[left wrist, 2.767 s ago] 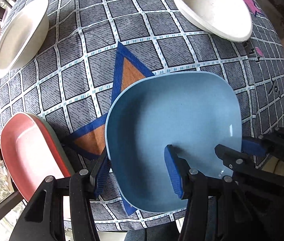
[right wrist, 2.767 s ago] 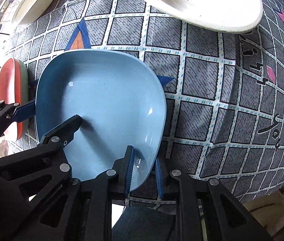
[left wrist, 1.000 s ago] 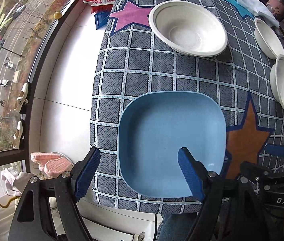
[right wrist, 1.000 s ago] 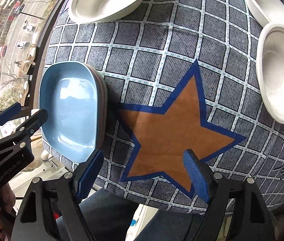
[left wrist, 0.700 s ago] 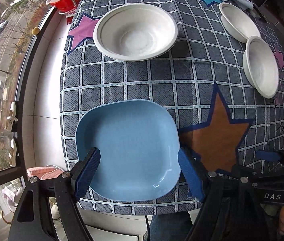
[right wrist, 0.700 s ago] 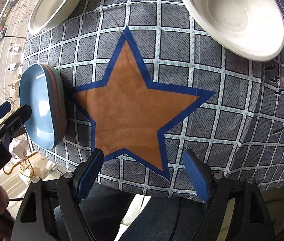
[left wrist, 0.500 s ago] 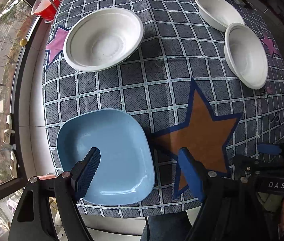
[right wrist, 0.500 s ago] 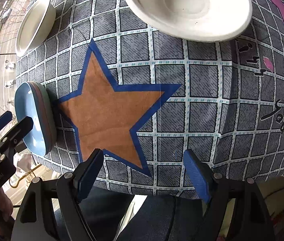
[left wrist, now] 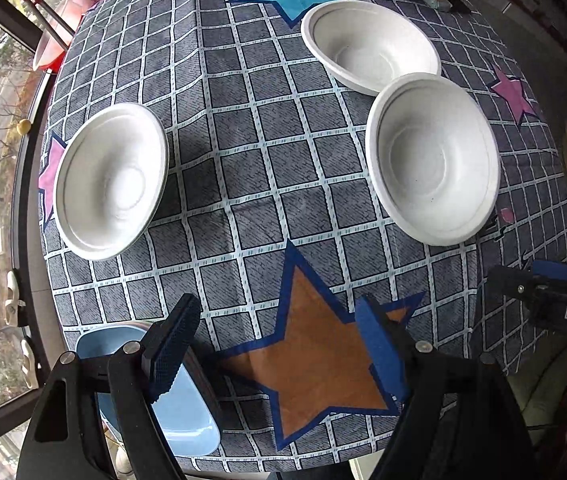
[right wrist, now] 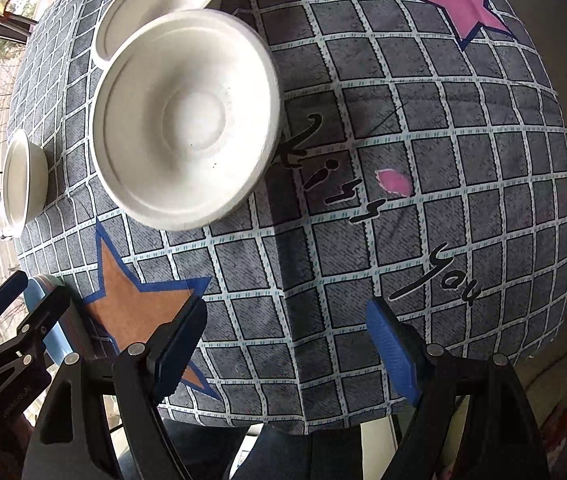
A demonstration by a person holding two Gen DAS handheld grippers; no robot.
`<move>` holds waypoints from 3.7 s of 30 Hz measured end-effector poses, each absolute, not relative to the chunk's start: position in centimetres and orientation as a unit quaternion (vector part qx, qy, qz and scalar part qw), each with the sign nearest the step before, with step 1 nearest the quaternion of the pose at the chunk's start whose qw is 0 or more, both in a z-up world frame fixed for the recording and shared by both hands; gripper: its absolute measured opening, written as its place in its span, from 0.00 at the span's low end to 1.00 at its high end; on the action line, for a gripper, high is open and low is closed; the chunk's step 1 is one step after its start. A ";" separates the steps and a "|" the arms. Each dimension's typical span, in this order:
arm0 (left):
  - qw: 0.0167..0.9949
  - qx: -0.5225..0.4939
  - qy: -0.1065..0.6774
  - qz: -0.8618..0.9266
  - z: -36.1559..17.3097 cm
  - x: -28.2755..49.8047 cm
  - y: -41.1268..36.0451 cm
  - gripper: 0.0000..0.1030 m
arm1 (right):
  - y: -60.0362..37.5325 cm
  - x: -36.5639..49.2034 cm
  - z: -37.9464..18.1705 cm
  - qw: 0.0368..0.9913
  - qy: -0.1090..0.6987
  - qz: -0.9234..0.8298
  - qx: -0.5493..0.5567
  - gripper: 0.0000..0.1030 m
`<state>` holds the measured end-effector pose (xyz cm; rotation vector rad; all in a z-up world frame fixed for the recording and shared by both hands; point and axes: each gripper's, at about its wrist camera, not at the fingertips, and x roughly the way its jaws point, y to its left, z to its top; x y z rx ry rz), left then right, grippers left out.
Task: Organize plates and bowls
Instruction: 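Reach the right tool to a white paper bowl and grip its rim, then carry the white bowl beside the plate stack and release it, then move the right tool to another white bowl and grip its rim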
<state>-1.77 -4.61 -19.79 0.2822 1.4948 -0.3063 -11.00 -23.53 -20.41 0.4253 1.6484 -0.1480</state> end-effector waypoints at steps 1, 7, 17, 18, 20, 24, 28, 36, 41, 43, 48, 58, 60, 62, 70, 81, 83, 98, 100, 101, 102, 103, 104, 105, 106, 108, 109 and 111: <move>0.717 0.127 0.672 -0.138 -19.8 -1.2 -5.3 0.80 | -24.2 -10.5 -20.2 0.661 0.723 -0.069 0.187 0.80; 0.726 0.128 0.664 -0.128 -20.8 1.8 -8.4 0.80 | -28.1 -6.4 -19.4 0.681 0.705 -0.072 0.181 0.80; 0.719 0.121 0.673 -0.122 -24.8 5.2 -10.0 0.80 | -28.1 -2.1 -22.5 0.681 0.707 -0.053 0.183 0.80; 0.718 0.122 0.674 -0.124 -25.0 5.3 -10.2 0.79 | -27.6 -1.9 -22.8 0.681 0.708 -0.052 0.182 0.79; 0.712 0.122 0.679 -0.128 -25.6 5.6 -10.6 0.72 | -27.3 -1.6 -23.3 0.681 0.707 -0.050 0.182 0.70; 0.690 0.089 0.701 -0.157 -26.7 5.6 -11.1 0.42 | -24.9 -1.6 -24.9 0.668 0.714 -0.038 0.208 0.28; 0.682 0.112 0.700 -0.178 -26.8 3.5 -13.1 0.29 | -22.7 -2.5 -26.0 0.664 0.717 -0.027 0.212 0.21; 0.674 0.148 0.697 -0.196 -27.0 -2.8 -12.1 0.29 | -17.8 -7.2 -27.1 0.647 0.738 -0.008 0.190 0.21; 0.663 0.168 0.702 -0.198 -27.3 -7.7 -10.7 0.32 | -15.1 -10.8 -27.8 0.634 0.753 0.009 0.176 0.21; 0.657 0.169 0.707 -0.199 -27.6 -9.4 -10.1 0.32 | -14.1 -12.3 -28.1 0.628 0.759 0.013 0.173 0.21; 0.650 0.175 0.711 -0.203 -28.0 -13.7 -9.3 0.36 | -11.8 -16.3 -28.5 0.616 0.768 0.015 0.172 0.21; 0.678 0.169 0.687 -0.201 -23.7 -23.0 -4.7 0.81 | -15.6 -22.4 -28.9 0.642 0.750 -0.023 0.158 0.76; 0.682 0.163 0.685 -0.195 -23.0 -22.5 -3.8 0.82 | -16.7 -22.1 -28.3 0.646 0.744 -0.029 0.170 0.80; 0.686 0.155 0.687 -0.186 -22.6 -22.2 -2.6 0.82 | -18.2 -22.6 -28.2 0.642 0.743 -0.041 0.181 0.80; 0.690 0.122 0.697 -0.155 -21.7 -17.9 1.8 0.82 | -21.9 -23.8 -26.9 0.640 0.734 -0.071 0.215 0.80; 0.694 0.131 0.692 -0.152 -19.3 -9.5 0.2 0.82 | -29.3 -20.4 -22.7 0.654 0.722 -0.084 0.212 0.80; 0.694 0.135 0.692 -0.149 -19.1 -8.2 -0.2 0.82 | -29.6 -19.2 -22.6 0.656 0.720 -0.084 0.210 0.80; 0.726 0.132 0.664 -0.120 -17.5 7.5 -2.9 0.82 | -34.2 -6.9 -19.6 0.680 0.711 -0.063 0.166 0.80; 0.731 0.128 0.661 -0.113 -17.5 9.8 -3.6 0.82 | -34.5 -4.6 -19.3 0.687 0.707 -0.056 0.160 0.80; 0.734 0.124 0.659 -0.110 -18.0 10.5 -3.8 0.82 | -34.6 -3.3 -19.1 0.689 0.705 -0.053 0.159 0.80; 0.736 0.120 0.658 -0.108 -18.2 11.4 -3.9 0.82 | -34.7 -2.0 -19.0 0.693 0.702 -0.051 0.157 0.80; 0.738 0.117 0.656 -0.104 -18.4 12.7 -4.3 0.82 | -34.7 -0.7 -19.0 0.696 0.700 -0.049 0.156 0.80; 0.740 0.114 0.655 -0.101 -18.5 13.9 -4.6 0.82 | -34.8 0.6 -18.9 0.699 0.697 -0.047 0.155 0.80; 0.742 0.111 0.653 -0.099 -18.7 14.9 -4.9 0.82 | -34.9 1.9 -18.9 0.702 0.694 -0.044 0.157 0.80; 0.744 0.108 0.652 -0.096 -19.0 15.8 -5.2 0.82 | -35.1 3.2 -18.9 0.704 0.691 -0.042 0.160 0.80; 0.748 0.105 0.649 -0.093 -19.6 17.2 -5.9 0.82 | -34.9 5.1 -19.3 0.707 0.686 -0.039 0.166 0.80; 0.749 0.103 0.648 -0.092 -19.9 17.9 -6.3 0.82 | -35.0 6.1 -19.3 0.709 0.684 -0.037 0.169 0.80; 0.750 0.101 0.648 -0.091 -20.9 19.3 -6.7 0.82 | -34.9 8.2 -19.4 0.712 0.681 -0.038 0.169 0.80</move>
